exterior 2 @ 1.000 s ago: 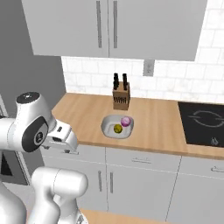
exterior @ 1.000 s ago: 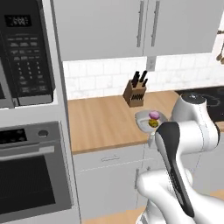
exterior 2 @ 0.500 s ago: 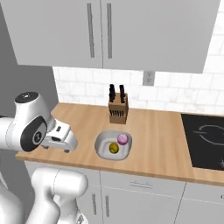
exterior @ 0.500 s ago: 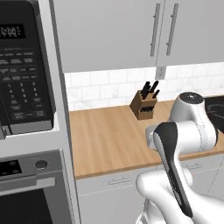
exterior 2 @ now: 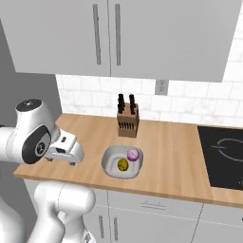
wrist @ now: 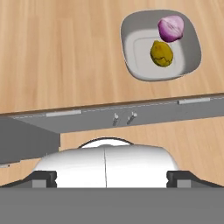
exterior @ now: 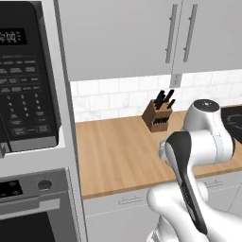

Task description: Take the meat container that has the fish and place it on the second highest rack of the freezer. Then take the vegetable container that has the lemon and onion and place it on the highest rack of the freezer.

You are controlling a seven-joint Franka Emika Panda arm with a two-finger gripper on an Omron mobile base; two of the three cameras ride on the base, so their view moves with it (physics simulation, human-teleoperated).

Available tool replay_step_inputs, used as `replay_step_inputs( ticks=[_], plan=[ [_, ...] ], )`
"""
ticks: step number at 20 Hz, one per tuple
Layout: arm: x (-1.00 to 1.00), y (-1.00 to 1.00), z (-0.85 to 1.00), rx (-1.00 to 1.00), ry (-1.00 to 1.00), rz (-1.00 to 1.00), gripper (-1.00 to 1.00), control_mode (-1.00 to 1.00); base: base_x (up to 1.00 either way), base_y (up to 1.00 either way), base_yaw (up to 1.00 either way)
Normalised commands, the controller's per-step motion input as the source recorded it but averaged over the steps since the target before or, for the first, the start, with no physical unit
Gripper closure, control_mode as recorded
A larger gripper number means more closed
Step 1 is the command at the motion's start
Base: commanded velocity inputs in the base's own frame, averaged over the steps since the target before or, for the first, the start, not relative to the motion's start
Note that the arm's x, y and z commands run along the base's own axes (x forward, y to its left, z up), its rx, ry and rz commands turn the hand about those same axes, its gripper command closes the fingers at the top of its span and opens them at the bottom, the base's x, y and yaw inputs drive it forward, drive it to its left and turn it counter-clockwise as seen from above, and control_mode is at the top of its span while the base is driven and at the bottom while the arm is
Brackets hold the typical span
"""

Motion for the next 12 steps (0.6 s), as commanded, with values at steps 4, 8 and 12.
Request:
replay_step_inputs(
  ticks=[4, 8, 12],
  plan=[
    [0.01, 0.00, 0.00, 0.00, 0.00, 0.00, -1.00, -1.00, 0.00, 0.00, 0.00],
    [0.09, -0.45, -0.02, 0.06, 0.00, -0.03, -1.00, -1.00, 0.00, 0.00, 0.00],
    [0.10, -0.96, -0.14, 0.29, -0.17, -0.10, -1.00, -1.00, 0.00, 0.00, 0.00]
  ],
)
